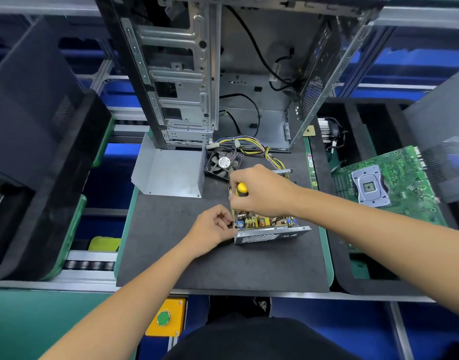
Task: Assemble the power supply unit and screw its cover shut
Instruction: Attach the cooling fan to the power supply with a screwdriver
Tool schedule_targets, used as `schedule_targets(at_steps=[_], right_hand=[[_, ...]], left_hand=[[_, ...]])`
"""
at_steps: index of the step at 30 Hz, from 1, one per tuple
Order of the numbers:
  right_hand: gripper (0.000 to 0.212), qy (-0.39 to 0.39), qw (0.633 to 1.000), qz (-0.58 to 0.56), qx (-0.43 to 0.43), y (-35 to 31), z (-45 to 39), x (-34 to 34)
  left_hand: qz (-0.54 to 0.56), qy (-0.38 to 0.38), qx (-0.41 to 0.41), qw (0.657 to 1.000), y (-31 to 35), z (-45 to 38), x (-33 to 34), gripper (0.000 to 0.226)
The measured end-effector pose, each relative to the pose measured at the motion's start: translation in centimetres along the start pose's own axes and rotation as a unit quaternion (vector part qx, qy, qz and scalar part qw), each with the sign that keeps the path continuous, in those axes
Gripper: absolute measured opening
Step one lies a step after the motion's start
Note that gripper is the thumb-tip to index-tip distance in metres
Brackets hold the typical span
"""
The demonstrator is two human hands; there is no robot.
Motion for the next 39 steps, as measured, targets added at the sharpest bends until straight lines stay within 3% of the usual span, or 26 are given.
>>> schedule_targets(at_steps=[4, 17, 32, 39], right_hand=[[0.017, 0.006, 1.000, -0.008, -0.001, 0.0, 0.1, -0.4], [0.016, -0.001, 1.000, -0.007, 0.005, 0.3, 0.8, -0.1], [0.021, -0.045, 0.995, 0.084, -0.014, 0.1, 0.4, 2.5], [0.020, -0.021, 0.999, 0.037, -0.019, -0.2, 0.2, 1.2]], left_hand=[[0.006, -0.007, 0.014, 1.000, 0.4, 0.3, -0.2, 0.032], [-0.154, 0.097, 0.075, 0.980, 0.5, 0.9, 0.8, 0.022], [-0.068, 0.037, 0.041, 0.996, -0.1, 0.9, 0.1, 0.017], [-0.029, 0.015, 0.027, 0.999, 0.1, 0.9, 0.0, 0.025]])
Point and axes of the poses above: each hand's wrist, its own z-axis away from the middle knuckle, its own x-axis out of the palm, y = z × x, the point moved 4 cm from there along -z, towards the middle knuckle, and after that the axes turned 7 degrees about -z, right-handed, at the moved point
